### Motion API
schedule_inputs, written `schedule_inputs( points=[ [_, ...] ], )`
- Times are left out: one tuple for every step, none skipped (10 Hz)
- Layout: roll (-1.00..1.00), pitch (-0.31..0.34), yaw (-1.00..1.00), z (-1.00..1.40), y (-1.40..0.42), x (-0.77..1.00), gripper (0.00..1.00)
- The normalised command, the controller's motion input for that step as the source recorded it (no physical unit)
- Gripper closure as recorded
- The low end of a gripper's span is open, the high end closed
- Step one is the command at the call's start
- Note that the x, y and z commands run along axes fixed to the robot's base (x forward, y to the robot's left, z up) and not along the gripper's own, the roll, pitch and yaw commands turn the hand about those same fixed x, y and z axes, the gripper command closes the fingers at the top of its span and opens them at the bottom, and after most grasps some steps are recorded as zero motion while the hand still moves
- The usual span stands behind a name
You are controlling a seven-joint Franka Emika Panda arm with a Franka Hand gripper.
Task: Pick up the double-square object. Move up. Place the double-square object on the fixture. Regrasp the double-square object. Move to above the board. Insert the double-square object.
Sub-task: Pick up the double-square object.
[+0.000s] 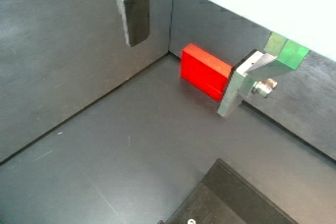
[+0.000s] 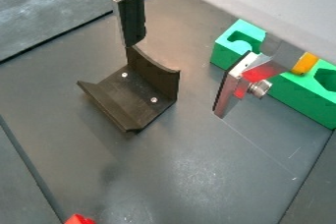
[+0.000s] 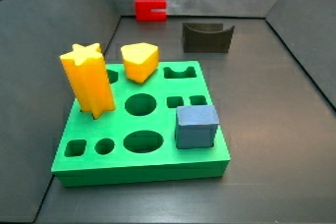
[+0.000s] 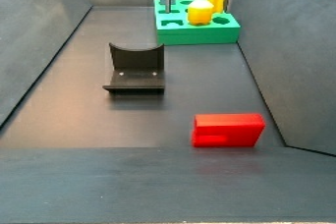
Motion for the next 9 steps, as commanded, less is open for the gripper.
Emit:
schedule_inputs(
  points=[
    [-0.04, -0.031, 0.00, 0.00, 0.06, -0.10, 0.00],
    [0.06, -0.086, -0.14, -0.15, 0.01, -0.47, 0.00],
    [0.00, 0.000, -0.35, -0.32, 0.62, -0.20, 0.00],
    [0.07, 0.009, -0.30, -0.35, 0.64, -0.24, 0.00],
    [0.08, 0.020, -0.33, -0.37, 0.62, -0.23, 0.00],
    [0.09, 0.027, -0.49, -0.39, 0.46, -0.20, 0.00],
    [0.13, 0.039, -0.79, -0.41, 0.14, -0.15, 0.00],
    [0.09, 0.013, -1.00, -0.39, 0.00, -0.13, 0.00],
    [0.06, 0.007, -1.00, -0.42, 0.00, -0.11, 0.00]
  ],
)
